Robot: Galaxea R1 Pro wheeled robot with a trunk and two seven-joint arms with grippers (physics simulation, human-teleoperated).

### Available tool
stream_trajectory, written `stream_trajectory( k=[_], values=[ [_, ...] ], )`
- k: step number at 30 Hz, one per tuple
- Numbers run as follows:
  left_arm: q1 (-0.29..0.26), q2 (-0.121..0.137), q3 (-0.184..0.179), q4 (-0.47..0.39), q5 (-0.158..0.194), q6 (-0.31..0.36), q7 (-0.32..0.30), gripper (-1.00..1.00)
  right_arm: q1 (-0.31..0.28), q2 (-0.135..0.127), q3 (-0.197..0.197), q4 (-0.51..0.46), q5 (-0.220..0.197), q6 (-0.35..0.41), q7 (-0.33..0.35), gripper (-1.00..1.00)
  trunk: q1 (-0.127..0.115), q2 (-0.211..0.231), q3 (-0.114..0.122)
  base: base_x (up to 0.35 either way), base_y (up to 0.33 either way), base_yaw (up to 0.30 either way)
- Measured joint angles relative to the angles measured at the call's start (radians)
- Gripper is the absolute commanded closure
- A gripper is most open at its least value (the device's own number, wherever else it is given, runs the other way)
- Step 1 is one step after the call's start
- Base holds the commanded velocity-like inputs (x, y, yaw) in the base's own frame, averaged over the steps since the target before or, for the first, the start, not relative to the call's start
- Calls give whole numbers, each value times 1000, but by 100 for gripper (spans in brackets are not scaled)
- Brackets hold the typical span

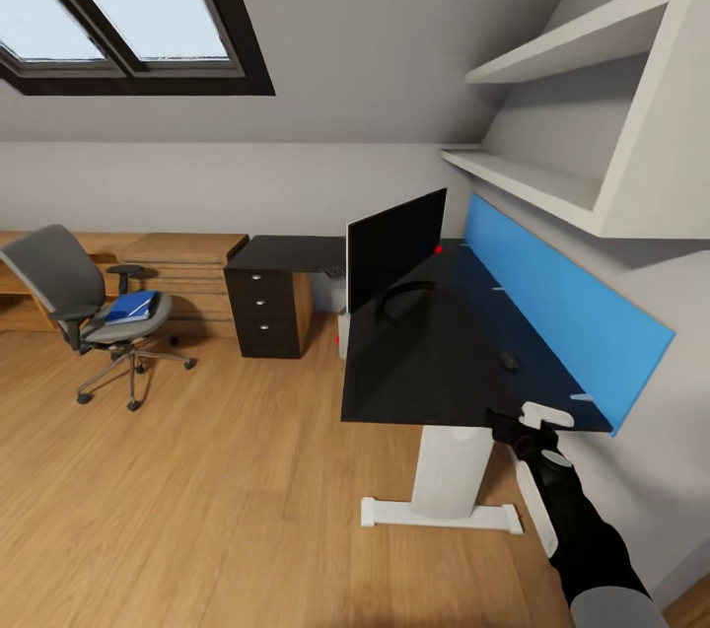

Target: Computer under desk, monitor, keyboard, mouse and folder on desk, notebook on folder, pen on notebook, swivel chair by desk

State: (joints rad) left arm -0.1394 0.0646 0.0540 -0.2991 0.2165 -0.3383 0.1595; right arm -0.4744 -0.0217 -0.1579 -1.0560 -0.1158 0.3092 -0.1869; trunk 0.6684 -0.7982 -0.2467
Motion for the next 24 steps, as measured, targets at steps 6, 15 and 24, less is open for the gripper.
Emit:
stream_trajectory(
  k=[6, 15, 24],
  values=[
    [0, 0, -4, 0, -3, -4, 0, -100, 2, 10, 4, -4, -3, -11, 21, -100, -8, 14, 6, 0, 0, 0],
    [0, 0, -4, 0, -4, -5, 0, -100, 2, 12, 5, -3, -4, -11, 58, -100, -8, 14, 6, 64, -15, 0],
    [0, 0, -4, 0, -4, -2, 0, -100, 2, 13, 6, -3, -4, -12, 64, -100, -8, 14, 6, 274, -153, 0]
  ],
)
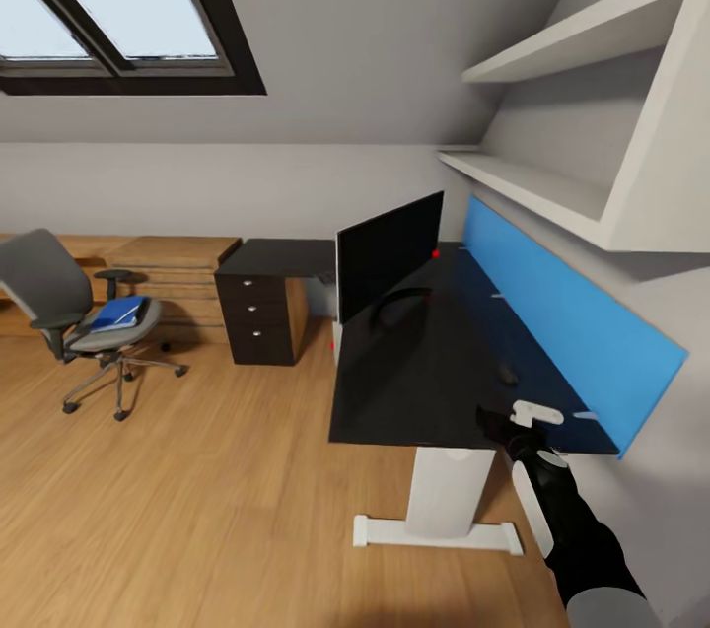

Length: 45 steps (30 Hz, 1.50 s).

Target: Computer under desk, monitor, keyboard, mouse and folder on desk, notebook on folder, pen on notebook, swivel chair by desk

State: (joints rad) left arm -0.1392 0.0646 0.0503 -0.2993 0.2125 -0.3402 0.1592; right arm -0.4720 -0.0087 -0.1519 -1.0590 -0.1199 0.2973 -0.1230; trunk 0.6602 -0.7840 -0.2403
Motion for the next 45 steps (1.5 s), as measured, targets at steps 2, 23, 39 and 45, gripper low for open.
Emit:
stream_trajectory(
  k=[2, 23, 39, 45],
  values=[
    [0, 0, 0, 0, 1, 2, 0, -100, 0, 0, 0, 0, 0, 0, 0, -100, 0, 0, 0, 289, -201, 0],
    [0, 71, 46, -3, 89, 80, -4, -100, 0, -1, -1, 27, 11, -124, 0, -100, 0, 0, 0, 286, -177, 0],
    [0, 103, 65, -21, 156, 79, -4, -100, -236, -36, 59, 558, 52, -265, -7, -100, 1, 0, 0, 53, -7, 0],
    [0, 101, 65, -21, 156, 78, -3, -100, -427, -70, 65, 831, 67, -350, -11, -100, 0, 0, 0, 1, 0, 0]
  ],
)
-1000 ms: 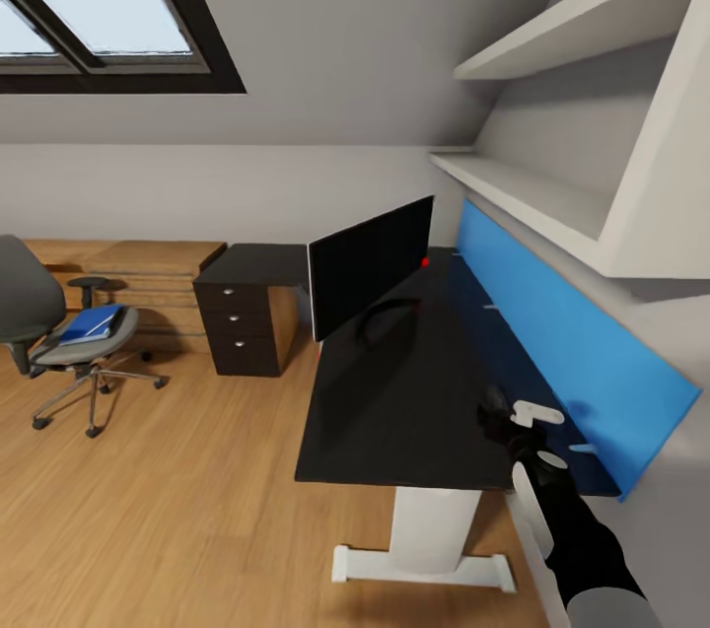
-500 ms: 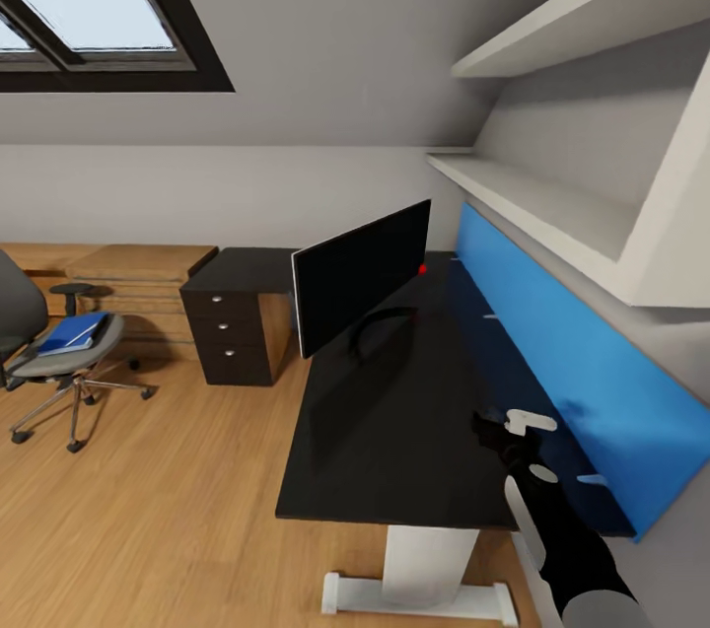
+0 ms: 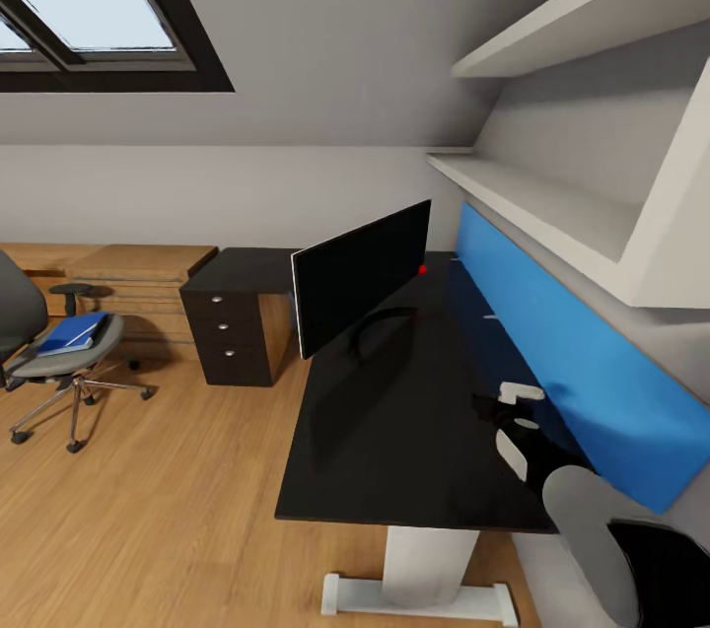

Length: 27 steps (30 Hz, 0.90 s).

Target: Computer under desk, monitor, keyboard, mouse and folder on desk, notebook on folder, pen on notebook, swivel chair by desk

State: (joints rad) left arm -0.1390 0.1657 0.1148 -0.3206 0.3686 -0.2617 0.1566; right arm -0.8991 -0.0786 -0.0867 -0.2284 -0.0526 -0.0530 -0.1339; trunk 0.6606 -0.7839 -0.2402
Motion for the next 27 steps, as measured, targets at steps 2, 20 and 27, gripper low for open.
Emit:
stream_trajectory(
  k=[2, 20, 27],
  values=[
    [0, 0, 0, 0, 0, 0, 0, -100, -22, -3, 0, 25, 1, -12, 0, -100, 0, 0, 0, 0, 0, 0],
    [0, 1, 0, 0, 0, -1, 0, -100, -61, -31, -8, 81, -8, 87, 5, -100, 0, 0, 0, 111, -23, 0],
    [0, 1, -1, 0, 0, -2, -1, -100, -61, -39, -8, 83, -8, 90, 5, -100, 0, 0, 0, 116, -22, 0]
  ],
)
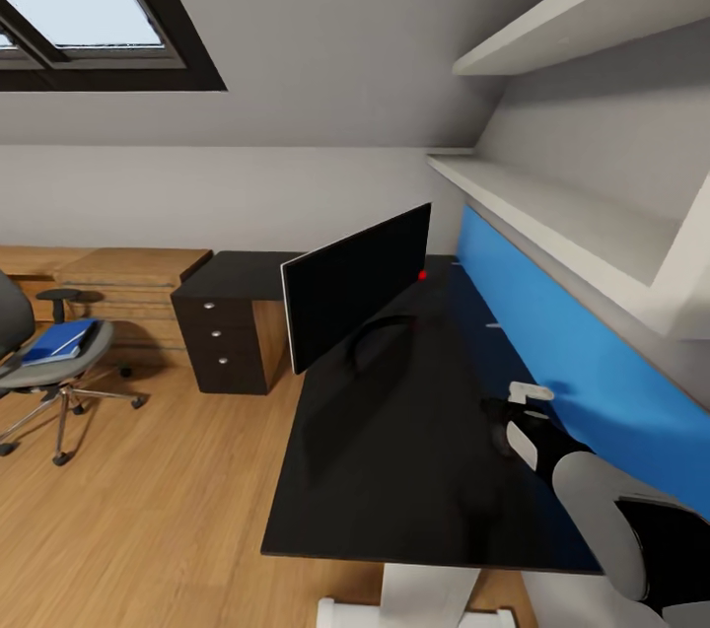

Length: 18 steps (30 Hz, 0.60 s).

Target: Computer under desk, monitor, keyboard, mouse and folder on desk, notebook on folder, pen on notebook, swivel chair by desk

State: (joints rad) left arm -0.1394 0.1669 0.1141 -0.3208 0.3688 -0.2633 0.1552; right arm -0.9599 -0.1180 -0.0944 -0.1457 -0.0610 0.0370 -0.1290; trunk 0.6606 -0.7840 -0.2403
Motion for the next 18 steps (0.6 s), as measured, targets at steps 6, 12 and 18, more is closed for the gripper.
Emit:
stream_trajectory(
  k=[6, 12, 18],
  values=[
    [0, 0, 0, 0, 0, 1, -2, -100, 0, -7, 0, 1, 0, 0, 0, -100, 0, 0, 0, 171, -22, 0],
    [0, 0, 0, 0, -1, 1, -2, -100, 0, -13, 0, 2, -1, 2, 0, -100, 0, 0, 0, 188, -37, 0],
    [0, 1, 0, -3, 0, 0, -2, -100, 0, -14, -11, 13, -2, 16, -2, -100, 0, 0, 0, 30, -6, 0]
  ],
)
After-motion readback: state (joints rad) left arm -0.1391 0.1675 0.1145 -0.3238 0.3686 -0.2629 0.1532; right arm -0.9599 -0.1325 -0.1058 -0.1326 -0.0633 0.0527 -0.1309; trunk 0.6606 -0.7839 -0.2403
